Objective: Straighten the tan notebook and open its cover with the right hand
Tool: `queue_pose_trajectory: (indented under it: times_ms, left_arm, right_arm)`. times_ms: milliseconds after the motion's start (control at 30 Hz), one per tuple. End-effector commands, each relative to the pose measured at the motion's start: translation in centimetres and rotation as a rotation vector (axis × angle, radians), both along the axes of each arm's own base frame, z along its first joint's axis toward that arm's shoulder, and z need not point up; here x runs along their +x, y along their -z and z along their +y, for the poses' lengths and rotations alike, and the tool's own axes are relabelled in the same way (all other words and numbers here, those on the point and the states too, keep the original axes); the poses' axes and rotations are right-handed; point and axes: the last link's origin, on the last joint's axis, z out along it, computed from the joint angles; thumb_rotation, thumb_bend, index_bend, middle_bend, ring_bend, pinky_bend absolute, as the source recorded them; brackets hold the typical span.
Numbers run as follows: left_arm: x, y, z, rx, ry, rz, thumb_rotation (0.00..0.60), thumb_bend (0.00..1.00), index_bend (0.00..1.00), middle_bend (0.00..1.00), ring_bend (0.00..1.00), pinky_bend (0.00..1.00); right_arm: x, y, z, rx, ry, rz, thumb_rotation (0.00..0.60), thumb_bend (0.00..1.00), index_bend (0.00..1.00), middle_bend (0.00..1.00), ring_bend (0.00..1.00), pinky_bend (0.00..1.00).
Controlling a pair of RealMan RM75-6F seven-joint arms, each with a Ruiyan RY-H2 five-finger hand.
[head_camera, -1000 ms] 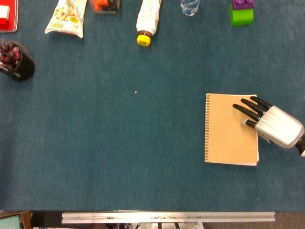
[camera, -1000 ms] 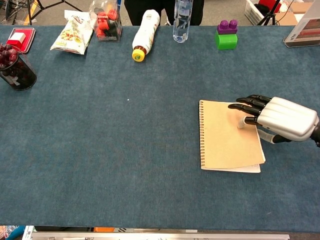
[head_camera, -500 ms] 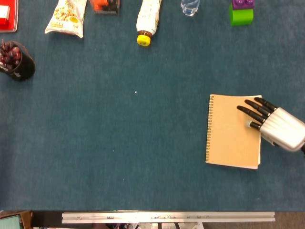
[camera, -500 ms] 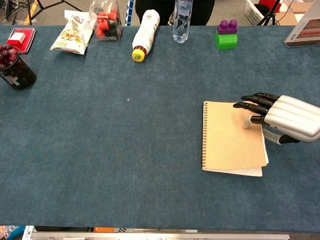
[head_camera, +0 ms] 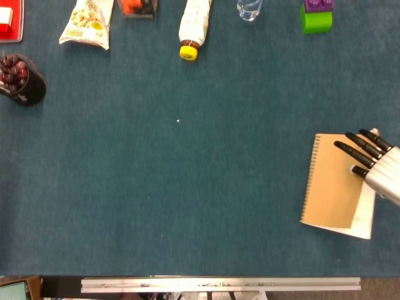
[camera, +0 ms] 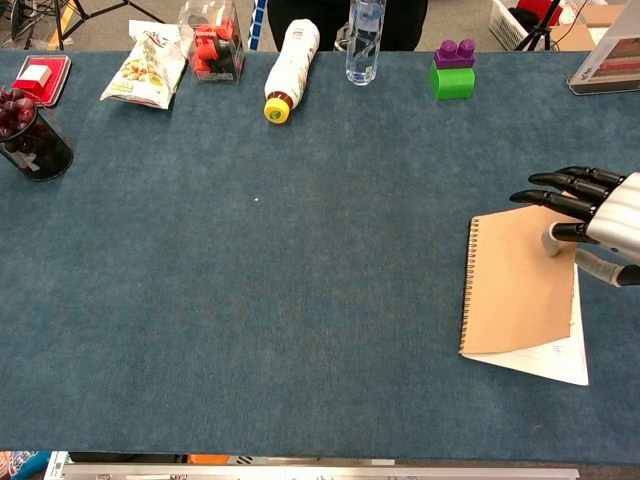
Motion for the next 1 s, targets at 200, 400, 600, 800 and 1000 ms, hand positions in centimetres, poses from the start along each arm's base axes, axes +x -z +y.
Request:
queue_pose_trajectory:
  times_ms: [200,400,600,800,1000]
  left_arm:
    - [0.0,0.0,0.0,-0.002,-0.001,0.000,0.600,0.17,0.40,0.39,0.46,0.41]
    - [0.0,0.0,0.0,-0.002,0.001,-0.001,0.600,0.17,0.40,0.39,0.46,0.41]
    - [0.0,0.1,0.0,-0.006,0.002,-0.002,0.600,0.17,0.40,0.39,0.46,0.41]
    - [0.1,0.2,-0.1,-0.011,0.004,-0.002,0.600,0.17,0.40,0.39,0.46,0.41]
    - [0.0,0.2,-0.1,-0.011,0.003,-0.002,0.600,0.17,0.40,0.39,0.46,0.41]
  right_arm:
    - [0.7,-0.8,0.6,-0.010,0.009,0.024,0.600,0.52,0.69,0.13,0.01,0.13]
    - [1.1,0.2,-0.1,-0.002,-0.008,0.000,0.600,0.52,0.69,0.13,0.01,0.13]
    - [1.7,1.1,-0.9,-0.004,-0.043,-0.043,0.600,0.51,0.57,0.13,0.01,0.13]
    - [2.5,1.8,-1.5,-0.020,-0.082,-0.103,0.600,0.49,0.30,0.13,0.01,0.13]
    - [3.2,2.5,-2.3,-0.051,-0.099,-0.176,0.600,0.39,0.11,0.13,0.01,0.13]
